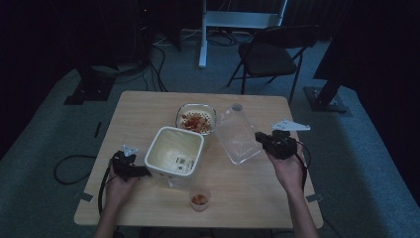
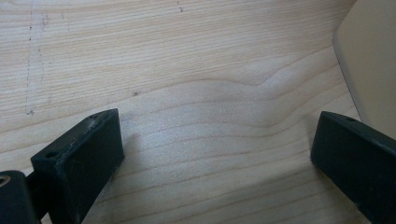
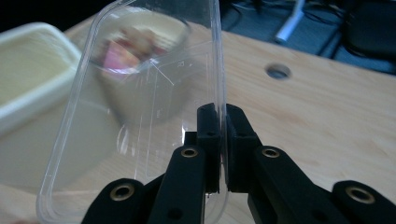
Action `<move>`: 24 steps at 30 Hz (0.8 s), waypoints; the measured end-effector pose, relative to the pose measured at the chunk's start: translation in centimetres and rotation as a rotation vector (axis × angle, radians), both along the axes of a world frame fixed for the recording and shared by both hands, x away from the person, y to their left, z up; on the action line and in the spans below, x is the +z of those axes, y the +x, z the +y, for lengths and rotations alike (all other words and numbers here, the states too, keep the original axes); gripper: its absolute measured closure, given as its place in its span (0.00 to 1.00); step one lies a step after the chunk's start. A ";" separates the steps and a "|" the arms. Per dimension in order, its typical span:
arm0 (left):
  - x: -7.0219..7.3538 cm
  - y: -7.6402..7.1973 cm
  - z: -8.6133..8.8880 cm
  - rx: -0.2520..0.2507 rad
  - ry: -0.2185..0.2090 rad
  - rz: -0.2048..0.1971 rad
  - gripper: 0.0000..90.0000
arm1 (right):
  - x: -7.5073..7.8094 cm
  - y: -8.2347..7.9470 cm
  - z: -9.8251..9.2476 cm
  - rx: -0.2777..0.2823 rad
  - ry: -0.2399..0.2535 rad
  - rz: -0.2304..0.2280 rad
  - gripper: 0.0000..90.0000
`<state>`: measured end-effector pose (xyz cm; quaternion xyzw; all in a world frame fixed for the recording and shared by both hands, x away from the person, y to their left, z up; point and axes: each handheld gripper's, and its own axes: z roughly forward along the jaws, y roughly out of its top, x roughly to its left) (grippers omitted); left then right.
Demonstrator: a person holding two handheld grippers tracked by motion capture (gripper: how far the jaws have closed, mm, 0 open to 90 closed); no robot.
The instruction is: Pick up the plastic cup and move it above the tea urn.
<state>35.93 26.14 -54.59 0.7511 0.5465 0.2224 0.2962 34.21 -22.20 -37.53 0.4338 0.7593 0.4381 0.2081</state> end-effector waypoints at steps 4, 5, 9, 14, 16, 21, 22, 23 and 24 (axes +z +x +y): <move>0.0 0.0 0.0 0.000 0.001 -0.001 0.03 | 1.9 -0.3 1.7 0.085 0.028 -0.017 0.96; 0.0 0.0 0.0 0.000 0.001 -0.001 0.03 | 2.3 -0.4 2.1 0.099 0.028 -0.021 0.96; 0.0 0.0 0.0 0.000 0.001 0.000 0.03 | 3.5 -0.5 3.9 0.173 0.048 -0.031 0.96; 0.0 0.0 0.0 -0.002 0.002 0.002 0.03 | 3.8 -0.6 6.3 0.256 0.035 -0.023 0.96; 0.0 0.0 0.0 0.000 0.000 0.001 0.03 | 3.7 -0.4 7.4 0.286 0.030 -0.013 0.96; 0.0 0.0 0.0 0.000 0.000 0.000 0.03 | 3.6 0.0 10.4 0.377 0.042 0.013 0.54; 0.0 0.0 0.0 0.000 0.000 0.000 0.03 | 3.6 0.0 10.4 0.377 0.042 0.013 0.54; 0.0 0.0 0.0 -0.001 0.001 0.000 0.03 | 3.7 -0.1 10.6 0.384 0.047 0.000 0.51; 0.0 0.0 0.0 -0.001 0.000 0.000 0.03 | 3.9 -0.1 10.5 0.395 0.071 -0.004 0.47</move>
